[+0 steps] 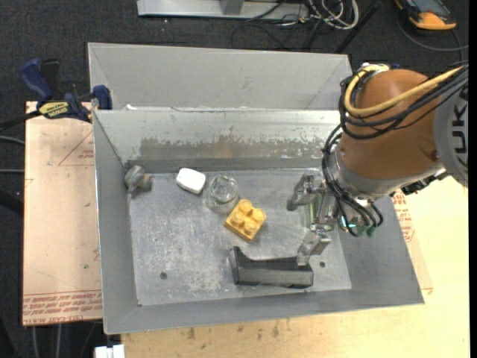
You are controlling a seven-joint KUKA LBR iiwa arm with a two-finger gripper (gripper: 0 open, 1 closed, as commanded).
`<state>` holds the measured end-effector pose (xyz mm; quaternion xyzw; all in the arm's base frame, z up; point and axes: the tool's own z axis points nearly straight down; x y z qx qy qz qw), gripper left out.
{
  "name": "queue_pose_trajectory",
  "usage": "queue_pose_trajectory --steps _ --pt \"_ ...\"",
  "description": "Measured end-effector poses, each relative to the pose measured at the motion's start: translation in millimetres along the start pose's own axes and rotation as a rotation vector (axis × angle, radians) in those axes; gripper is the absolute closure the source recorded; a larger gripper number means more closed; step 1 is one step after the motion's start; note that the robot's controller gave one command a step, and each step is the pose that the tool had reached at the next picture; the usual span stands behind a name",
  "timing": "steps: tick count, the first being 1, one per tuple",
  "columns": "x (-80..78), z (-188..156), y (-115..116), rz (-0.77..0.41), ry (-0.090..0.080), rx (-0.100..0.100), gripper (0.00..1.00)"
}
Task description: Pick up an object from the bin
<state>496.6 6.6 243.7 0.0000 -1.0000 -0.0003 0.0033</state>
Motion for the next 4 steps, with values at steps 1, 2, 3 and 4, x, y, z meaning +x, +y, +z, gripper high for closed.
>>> queue_pose_trajectory --steps 1,2,3,4 --pt "-1.3 -3.1 0.0 0.0 -0.007 0.0 0.0" --pt "2.1 70.1 -0.9 0.008 -0.011 -0.001 0.0" --pt "6.3 118.2 -1.6 0.021 -0.001 -0.001 0.0" --pt "2.1 101.8 5.6 0.204 -0.008 -0.001 0.0"
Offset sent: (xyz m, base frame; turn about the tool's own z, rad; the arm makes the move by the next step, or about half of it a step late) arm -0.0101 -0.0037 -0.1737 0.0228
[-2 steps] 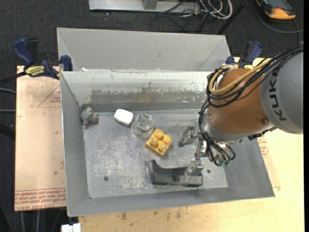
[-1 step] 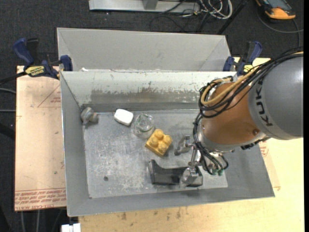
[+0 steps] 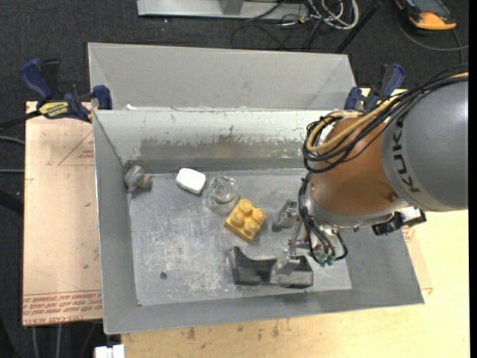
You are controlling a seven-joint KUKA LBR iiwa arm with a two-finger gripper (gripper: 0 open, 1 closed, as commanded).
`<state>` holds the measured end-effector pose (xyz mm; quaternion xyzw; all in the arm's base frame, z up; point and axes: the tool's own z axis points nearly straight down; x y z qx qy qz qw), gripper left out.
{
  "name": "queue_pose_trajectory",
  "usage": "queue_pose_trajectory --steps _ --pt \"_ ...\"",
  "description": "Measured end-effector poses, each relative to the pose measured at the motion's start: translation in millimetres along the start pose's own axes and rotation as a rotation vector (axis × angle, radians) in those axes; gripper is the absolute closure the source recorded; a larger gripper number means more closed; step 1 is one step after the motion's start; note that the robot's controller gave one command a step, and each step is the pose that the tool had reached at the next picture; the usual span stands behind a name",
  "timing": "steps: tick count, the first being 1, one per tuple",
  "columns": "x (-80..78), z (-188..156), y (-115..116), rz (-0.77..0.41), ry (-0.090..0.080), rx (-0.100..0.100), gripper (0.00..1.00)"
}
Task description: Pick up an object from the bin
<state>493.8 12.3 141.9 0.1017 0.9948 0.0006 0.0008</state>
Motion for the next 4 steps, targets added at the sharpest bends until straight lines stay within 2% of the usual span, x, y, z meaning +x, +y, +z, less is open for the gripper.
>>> queue_pose_trajectory --steps 1,2,4 --pt "0.1 66.3 -2.2 -0.019 0.002 -0.001 0.0" --pt "1.2 65.8 4.0 0.168 0.0 0.003 1.0" --pt "2.3 63.2 3.9 0.169 0.002 0.003 1.0"
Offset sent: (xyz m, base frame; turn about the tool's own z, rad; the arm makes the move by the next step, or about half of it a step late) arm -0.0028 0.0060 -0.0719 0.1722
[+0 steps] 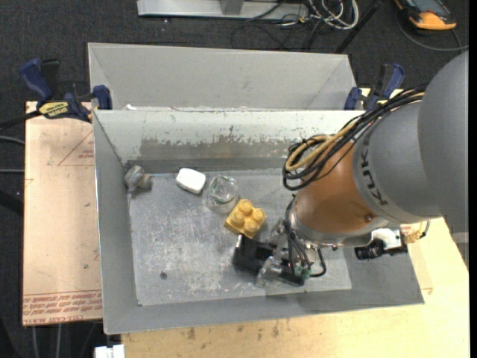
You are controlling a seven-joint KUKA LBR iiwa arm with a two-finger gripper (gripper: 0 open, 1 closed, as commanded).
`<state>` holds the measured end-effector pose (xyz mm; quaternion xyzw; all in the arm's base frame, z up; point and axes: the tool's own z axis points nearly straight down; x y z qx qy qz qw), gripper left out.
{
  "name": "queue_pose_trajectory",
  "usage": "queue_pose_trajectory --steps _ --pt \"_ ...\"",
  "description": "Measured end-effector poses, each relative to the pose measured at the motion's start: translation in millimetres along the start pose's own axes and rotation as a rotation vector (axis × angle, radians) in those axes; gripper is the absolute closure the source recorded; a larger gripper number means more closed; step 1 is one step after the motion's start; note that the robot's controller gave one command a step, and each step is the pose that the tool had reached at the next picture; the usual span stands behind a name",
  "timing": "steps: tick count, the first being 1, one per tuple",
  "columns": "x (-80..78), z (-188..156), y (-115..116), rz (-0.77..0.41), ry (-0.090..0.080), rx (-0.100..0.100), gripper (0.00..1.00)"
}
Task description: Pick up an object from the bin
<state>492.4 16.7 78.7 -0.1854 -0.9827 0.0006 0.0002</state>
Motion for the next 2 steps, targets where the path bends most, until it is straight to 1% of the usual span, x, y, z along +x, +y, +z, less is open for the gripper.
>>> queue_pose_trajectory --steps 2 --pt "2.4 -23.1 -0.1 -0.001 0.007 0.001 1.0"
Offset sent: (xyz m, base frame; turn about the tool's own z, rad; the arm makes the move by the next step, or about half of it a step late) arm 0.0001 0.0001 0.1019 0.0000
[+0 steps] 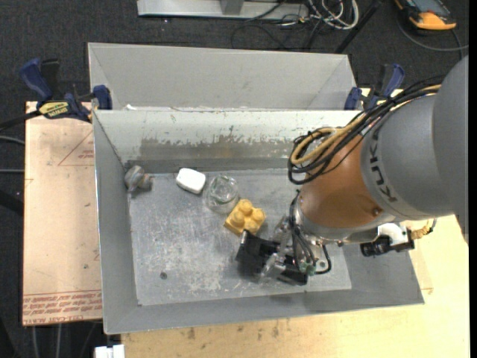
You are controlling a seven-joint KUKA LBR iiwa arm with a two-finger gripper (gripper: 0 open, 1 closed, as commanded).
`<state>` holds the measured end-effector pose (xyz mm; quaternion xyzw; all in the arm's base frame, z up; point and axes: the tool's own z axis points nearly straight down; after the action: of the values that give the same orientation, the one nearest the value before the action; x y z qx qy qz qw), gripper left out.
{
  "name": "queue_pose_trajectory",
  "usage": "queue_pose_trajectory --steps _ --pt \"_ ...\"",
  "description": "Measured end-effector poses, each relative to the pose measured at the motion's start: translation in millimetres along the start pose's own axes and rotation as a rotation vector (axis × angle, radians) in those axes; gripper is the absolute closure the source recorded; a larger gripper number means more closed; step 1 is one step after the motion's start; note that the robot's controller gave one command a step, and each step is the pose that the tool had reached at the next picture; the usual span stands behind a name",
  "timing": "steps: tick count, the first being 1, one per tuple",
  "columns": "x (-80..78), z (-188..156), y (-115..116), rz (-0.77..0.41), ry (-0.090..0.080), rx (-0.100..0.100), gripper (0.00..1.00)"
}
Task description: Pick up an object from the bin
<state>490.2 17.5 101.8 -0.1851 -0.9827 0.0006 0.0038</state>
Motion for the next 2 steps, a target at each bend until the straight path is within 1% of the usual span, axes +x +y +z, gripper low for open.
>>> queue_pose_trajectory --steps 1,2 --pt "1.3 -20.5 -0.5 0.0 0.003 0.001 1.0" --pt "-0.4 -37.5 0.3 0.0 -0.005 -0.002 1.0"
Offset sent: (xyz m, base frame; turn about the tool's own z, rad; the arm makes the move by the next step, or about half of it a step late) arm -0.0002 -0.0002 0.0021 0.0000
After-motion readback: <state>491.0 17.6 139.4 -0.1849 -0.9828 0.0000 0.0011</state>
